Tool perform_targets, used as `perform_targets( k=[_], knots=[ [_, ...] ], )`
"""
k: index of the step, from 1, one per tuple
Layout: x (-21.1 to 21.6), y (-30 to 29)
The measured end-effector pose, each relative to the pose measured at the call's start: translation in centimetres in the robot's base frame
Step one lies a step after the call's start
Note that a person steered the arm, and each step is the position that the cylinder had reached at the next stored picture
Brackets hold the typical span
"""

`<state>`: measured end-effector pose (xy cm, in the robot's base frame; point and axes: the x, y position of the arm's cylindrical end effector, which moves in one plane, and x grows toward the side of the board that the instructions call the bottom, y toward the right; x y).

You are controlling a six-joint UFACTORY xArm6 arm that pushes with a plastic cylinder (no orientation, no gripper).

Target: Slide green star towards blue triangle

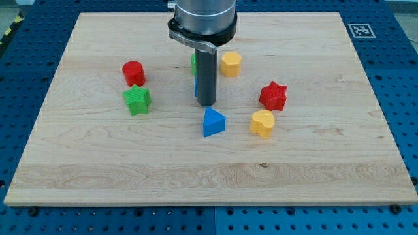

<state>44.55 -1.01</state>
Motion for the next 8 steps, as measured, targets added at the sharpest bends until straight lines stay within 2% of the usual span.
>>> perform_targets(
  k=[2, 3, 4, 5, 7, 8],
  knots=[
    [0.4, -1.1],
    [1.4, -3.6],
    [4.6, -4.8],
    [9.9, -4.8],
    [13.4, -4.9],
    [17.1, -4.9]
  ],
)
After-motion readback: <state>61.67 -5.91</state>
